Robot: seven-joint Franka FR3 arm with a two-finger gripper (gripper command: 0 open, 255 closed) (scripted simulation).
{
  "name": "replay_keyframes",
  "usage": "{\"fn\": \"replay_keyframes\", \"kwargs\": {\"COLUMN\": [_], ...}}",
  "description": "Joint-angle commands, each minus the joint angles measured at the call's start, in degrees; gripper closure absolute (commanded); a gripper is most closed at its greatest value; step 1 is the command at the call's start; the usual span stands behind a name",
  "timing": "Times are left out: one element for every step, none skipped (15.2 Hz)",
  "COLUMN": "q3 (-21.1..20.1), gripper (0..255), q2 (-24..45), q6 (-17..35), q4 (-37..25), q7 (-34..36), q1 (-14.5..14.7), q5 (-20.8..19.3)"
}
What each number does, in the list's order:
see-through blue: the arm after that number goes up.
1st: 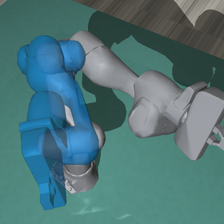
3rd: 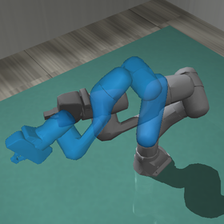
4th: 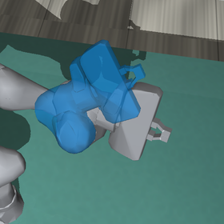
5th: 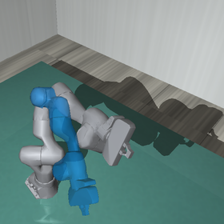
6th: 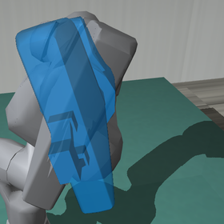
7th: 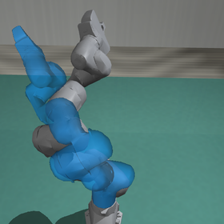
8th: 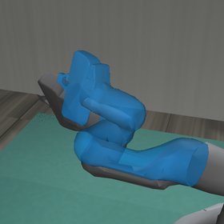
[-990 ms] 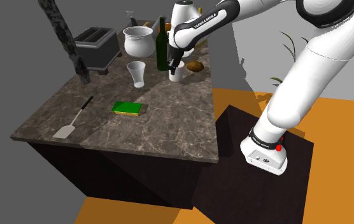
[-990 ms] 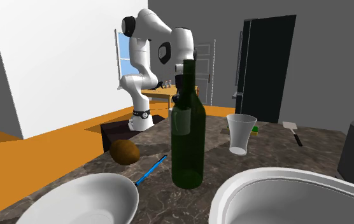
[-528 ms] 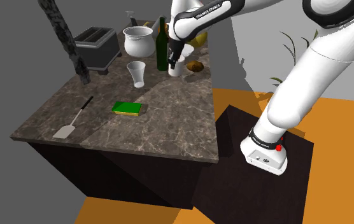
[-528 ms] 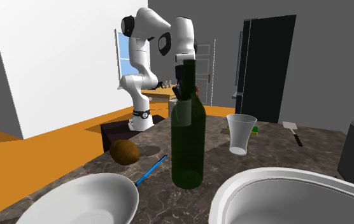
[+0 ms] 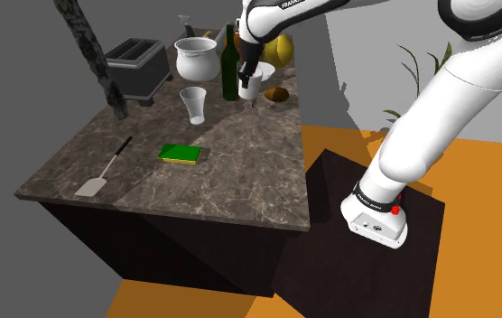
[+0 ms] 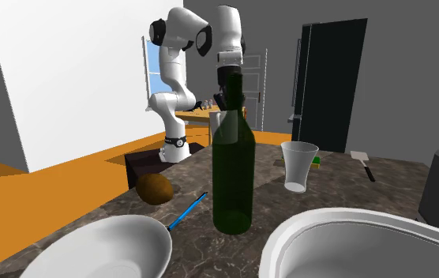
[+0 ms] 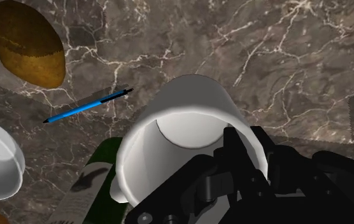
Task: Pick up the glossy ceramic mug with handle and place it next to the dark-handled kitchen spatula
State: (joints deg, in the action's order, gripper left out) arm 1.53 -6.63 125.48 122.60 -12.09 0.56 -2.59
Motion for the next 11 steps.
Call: {"fn": "replay_keyframes", "kwargs": {"q3": [0.0,0.0,0.0,0.0,0.0,0.0,0.0,0.0,-0.8,-1.7,-2.5], "gripper": [255,255,255,255,255,255,255,255,255,255,255], "q2": [-0.6,-0.7,-0.9,-1.1,-1.2,-1.4,-1.5,-1.6,-1.7,-1.7,-1.7], "q6": [-1.7,-2.5,-3.3,-4.0,-4.8,-5.6,-6.3,-6.9,-7.0,-7.1,-7.2], "q4": [-1.2,-1.8,-2.4,-3.0,-3.6,-4.2,-4.8,-5.3,-5.3,-5.2,-5.3], "q7": [-0.1,-0.2,-0.2,-0.2,-0.2,-0.3,-0.3,-0.3,1.1,2.6,4.1], "q1": [0.0,0.0,0.0,0.0,0.0,0.0,0.0,0.0,0.6,1.2,1.8], "q5": [0.0,0.1,0.1,0.1,0.1,0.1,0.1,0.1,0.0,-0.1,-0.2]}}
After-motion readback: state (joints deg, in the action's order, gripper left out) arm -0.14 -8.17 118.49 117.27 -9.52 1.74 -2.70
